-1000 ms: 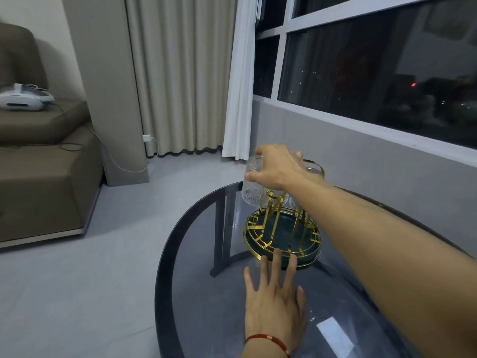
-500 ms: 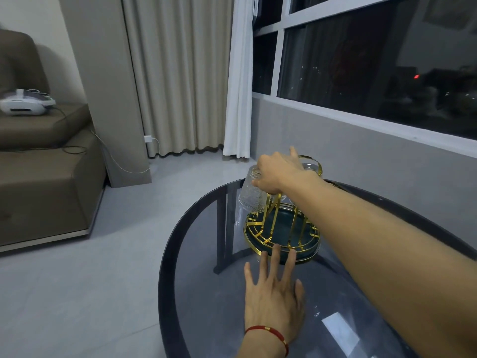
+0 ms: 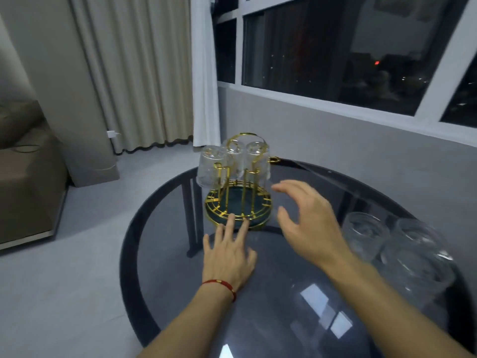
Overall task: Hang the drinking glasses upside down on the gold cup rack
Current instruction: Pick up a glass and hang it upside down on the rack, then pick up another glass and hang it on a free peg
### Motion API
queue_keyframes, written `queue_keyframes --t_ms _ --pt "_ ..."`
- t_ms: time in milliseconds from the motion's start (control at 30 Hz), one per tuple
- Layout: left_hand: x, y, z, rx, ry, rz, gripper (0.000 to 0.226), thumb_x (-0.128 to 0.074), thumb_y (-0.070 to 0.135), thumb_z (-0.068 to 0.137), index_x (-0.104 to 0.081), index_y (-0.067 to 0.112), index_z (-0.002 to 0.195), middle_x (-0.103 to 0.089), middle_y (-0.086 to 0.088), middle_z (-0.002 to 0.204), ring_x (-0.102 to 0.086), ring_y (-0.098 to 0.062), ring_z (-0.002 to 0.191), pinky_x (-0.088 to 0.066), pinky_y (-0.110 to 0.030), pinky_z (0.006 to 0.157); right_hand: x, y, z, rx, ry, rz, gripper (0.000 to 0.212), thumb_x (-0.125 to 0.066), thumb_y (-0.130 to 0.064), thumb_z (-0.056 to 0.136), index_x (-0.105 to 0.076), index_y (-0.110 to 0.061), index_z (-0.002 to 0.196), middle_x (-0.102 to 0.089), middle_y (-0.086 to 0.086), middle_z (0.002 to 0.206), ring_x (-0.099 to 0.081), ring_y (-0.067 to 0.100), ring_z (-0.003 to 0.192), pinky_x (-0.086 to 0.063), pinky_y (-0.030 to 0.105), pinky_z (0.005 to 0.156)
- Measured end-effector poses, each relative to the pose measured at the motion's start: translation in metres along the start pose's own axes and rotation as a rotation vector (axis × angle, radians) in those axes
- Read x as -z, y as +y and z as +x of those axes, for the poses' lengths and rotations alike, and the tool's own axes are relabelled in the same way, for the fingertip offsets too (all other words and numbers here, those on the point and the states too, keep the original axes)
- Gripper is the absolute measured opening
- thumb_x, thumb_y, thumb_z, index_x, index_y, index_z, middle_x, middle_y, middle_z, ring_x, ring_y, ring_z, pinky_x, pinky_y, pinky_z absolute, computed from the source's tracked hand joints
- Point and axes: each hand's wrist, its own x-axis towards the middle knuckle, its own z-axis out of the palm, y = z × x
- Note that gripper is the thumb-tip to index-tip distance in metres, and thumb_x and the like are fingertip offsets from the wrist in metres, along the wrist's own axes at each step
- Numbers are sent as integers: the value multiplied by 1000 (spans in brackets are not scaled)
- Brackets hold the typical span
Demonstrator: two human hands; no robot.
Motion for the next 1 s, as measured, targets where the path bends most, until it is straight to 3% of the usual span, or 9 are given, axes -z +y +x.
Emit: queue_keyframes --t_ms 167,333,367,433,500,633,733,867,1000 --pt "16 40 -6 -102 78 -82 68 -59 22 89 -38 26 153 -25 -8 167 -22 -30 149 -39 -53 112 35 38 -78 -124 199 16 40 -65 13 83 -76 -11 113 -71 1 114 -67 22 109 -52 34 98" --pt "22 117 -31 -320 70 -184 74 -60 19 87 -33 23 155 -22 -12 167 -11 -31 153 -28 -51 119 63 53 -98 -195 431 -15 42 -69 8 81 -72 -9 119 -61 9 131 -56 11 119 -34 3 100" --pt "23 128 -36 -365 76 -175 76 -59 20 86 -30 22 156 -21 -14 167 -8 -33 154 -26 -52 120 67 56 -100 -214 460 -31 46 -71 6 80 -69 -8 124 -57 11 136 -55 16 124 -35 8 105" --pt "25 149 -49 -443 106 -210 77 -58 20 84 -30 19 156 -23 -17 166 -7 -36 154 -24 -52 121 73 64 -105 -326 504 -81 61 -75 -2 77 -59 -4 136 -51 18 143 -51 34 132 -41 38 113" --pt "28 166 -60 -479 138 -279 76 -59 19 83 -33 18 154 -27 -17 163 -8 -36 154 -24 -50 121 74 69 -111 -502 535 -139 80 -80 -7 72 -49 1 146 -47 25 149 -44 46 138 -35 57 114" --pt "30 182 -69 -428 146 -373 73 -62 19 84 -37 18 152 -32 -13 159 -11 -31 152 -26 -47 121 73 80 -123 -823 421 7 103 -82 -14 79 -23 -1 162 -26 28 165 -31 47 149 -31 56 119" --pt "29 183 -71 -388 129 -439 70 -62 16 84 -41 18 150 -39 -10 153 -19 -29 148 -31 -44 118 77 92 -130 -892 341 119 110 -81 -18 85 -8 -8 166 -37 24 164 -44 42 146 -42 54 113" --pt "28 179 -74 -372 121 -480 72 -63 13 82 -40 20 150 -46 -4 143 -32 -22 137 -36 -39 113 79 103 -136 -920 273 158 103 -84 -28 83 -21 -9 162 -51 17 157 -54 37 139 -47 48 109" --pt "32 176 -79 -356 93 -611 88 -64 15 83 -20 26 158 -40 8 145 -37 -8 130 -31 -8 99 81 111 -140 -935 149 173 88 -86 -37 81 -39 -11 151 -60 13 147 -60 34 131 -51 46 104"
